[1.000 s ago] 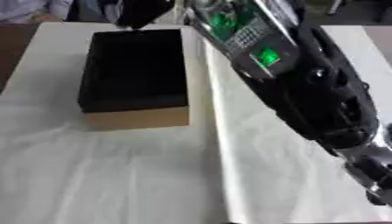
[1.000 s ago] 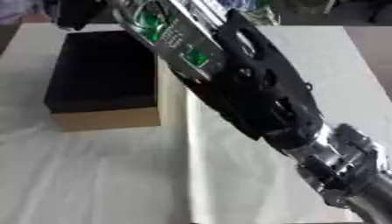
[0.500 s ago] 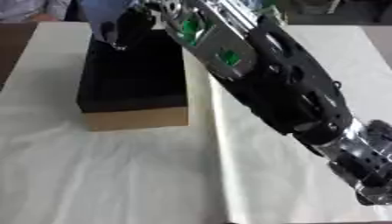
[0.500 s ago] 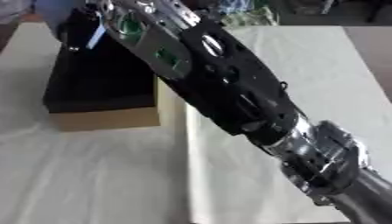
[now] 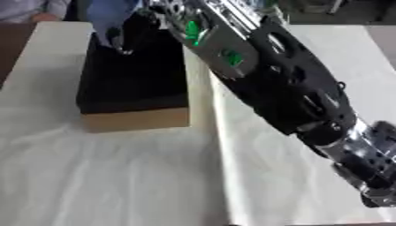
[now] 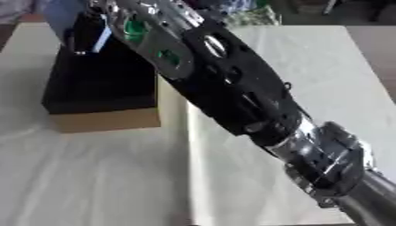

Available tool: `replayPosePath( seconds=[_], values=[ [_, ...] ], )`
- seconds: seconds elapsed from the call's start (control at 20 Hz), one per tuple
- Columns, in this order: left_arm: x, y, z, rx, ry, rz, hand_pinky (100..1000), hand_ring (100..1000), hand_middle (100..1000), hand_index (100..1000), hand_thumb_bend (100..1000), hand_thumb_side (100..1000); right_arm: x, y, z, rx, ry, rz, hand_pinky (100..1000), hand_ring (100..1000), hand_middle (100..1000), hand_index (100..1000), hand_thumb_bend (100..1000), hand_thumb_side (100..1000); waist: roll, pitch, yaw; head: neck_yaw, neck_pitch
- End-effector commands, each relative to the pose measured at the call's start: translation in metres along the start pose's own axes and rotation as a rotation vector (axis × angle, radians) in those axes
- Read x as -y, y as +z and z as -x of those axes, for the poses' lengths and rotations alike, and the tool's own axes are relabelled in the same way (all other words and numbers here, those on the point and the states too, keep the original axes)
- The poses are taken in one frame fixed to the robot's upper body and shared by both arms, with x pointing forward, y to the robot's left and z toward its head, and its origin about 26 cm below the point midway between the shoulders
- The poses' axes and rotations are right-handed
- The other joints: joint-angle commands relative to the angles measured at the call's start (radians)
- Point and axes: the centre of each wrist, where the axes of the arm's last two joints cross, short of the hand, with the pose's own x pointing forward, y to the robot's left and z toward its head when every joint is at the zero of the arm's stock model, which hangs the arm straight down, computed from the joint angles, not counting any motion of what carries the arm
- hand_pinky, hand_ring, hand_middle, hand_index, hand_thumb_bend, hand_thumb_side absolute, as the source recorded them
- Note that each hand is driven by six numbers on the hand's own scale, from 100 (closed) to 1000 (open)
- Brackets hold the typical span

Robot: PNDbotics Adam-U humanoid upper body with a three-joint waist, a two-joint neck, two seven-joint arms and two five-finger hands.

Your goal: Pick up objects on the table and place them in the box.

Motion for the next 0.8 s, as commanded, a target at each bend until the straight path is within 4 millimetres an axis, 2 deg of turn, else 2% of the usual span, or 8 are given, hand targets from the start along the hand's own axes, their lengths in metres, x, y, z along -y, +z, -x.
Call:
replayPosePath(
  seconds=[0.05, 0.5, 0.55, 0.6, 0.7, 0.8],
  values=[
    [0.0, -0.003, -0.006, 0.024, -0.003, 0.012, 1000, 696, 687, 865, 100, 630, 0.01, -0.001, 0.002, -0.061, -0.029, -0.106, 753, 754, 731, 837, 100, 100, 0.007, -0.016, 0.003, 0.0, -0.003],
    [0.0, -0.003, -0.006, 0.022, -0.001, 0.011, 1000, 697, 687, 866, 100, 630, 0.009, -0.013, 0.017, -0.058, 0.078, -0.2, 854, 888, 826, 853, 100, 100, 0.01, -0.015, 0.002, 0.0, -0.006],
    [0.001, -0.003, -0.006, 0.022, -0.001, 0.011, 1000, 697, 687, 866, 100, 630, 0.008, -0.015, 0.019, -0.053, 0.091, -0.206, 882, 917, 845, 858, 100, 195, 0.01, -0.015, 0.002, 0.0, -0.006],
    [0.001, -0.002, -0.006, 0.021, -0.001, 0.011, 1000, 697, 687, 866, 100, 629, 0.007, -0.016, 0.021, -0.048, 0.1, -0.212, 906, 939, 858, 860, 100, 397, 0.011, -0.015, 0.002, 0.001, -0.007],
    [0.001, -0.002, -0.006, 0.022, -0.001, 0.011, 1000, 697, 687, 866, 100, 628, 0.007, -0.017, 0.023, -0.04, 0.118, -0.213, 948, 973, 885, 872, 100, 687, 0.012, -0.015, 0.003, 0.001, -0.007],
    [0.001, -0.002, -0.006, 0.021, 0.0, 0.011, 1000, 697, 687, 866, 100, 629, 0.007, -0.018, 0.024, -0.026, 0.132, -0.217, 983, 1000, 931, 919, 100, 842, 0.013, -0.016, 0.003, 0.0, -0.009]
  ],
)
